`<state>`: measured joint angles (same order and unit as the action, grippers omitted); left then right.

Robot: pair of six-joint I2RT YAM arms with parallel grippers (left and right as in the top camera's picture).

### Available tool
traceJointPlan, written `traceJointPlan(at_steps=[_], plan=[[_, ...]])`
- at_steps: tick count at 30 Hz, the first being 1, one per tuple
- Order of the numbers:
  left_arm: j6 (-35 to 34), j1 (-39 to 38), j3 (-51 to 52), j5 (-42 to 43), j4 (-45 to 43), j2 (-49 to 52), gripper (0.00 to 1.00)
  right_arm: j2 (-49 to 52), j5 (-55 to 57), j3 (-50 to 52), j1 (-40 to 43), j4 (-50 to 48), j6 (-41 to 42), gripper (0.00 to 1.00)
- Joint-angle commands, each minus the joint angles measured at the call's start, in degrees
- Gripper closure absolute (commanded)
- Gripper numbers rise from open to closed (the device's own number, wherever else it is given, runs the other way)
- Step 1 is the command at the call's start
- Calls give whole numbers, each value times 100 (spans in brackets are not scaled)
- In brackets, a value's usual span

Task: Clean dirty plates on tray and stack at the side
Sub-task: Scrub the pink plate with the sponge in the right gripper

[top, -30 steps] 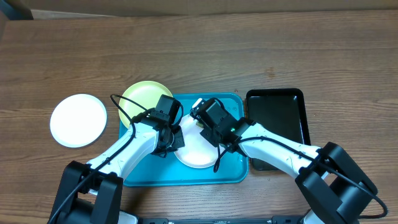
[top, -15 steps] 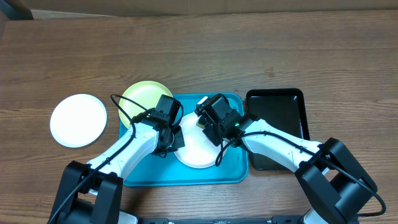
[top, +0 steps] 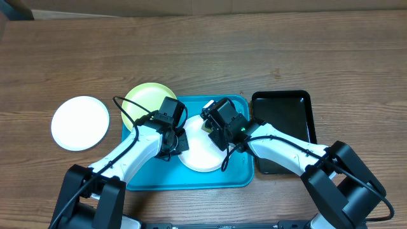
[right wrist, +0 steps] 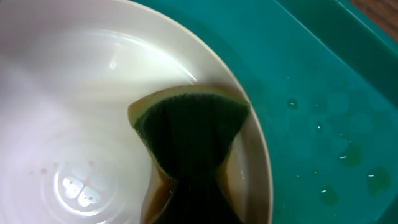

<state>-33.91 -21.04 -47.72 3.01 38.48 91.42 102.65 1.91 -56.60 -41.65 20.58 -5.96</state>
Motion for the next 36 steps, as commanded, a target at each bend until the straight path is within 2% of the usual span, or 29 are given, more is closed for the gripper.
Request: traceJointPlan(at_steps=[1,8,14,18,24,29,34,36], plan=[[131,-37,-26,-42,4,2,96,72,-761,127,26,205,308,96],[133,-37,-28,-44,9,2,96,72,-1023,127,26,289,883,96],[131,-37,-26,-46,0,2,96,72,-2076,24,68,-7,896,96],[136,-37,-26,-48,11,2,96,33,-2614,-426,262,7,977,96],[133,-37,-26,-94,20,2,93,-114,-2623,-1294,695,999,1073,96],[131,-37,-26,-85,9,2,93,-125,-2575,-1320,859,1604,1069,96],[129,-37,-28,-83,-15,2,93,-59,-2284,-927,855,1545,1086,96],[129,-37,-28,-83,-13,2,93,-33,-2079,-721,857,1318,1353,96]])
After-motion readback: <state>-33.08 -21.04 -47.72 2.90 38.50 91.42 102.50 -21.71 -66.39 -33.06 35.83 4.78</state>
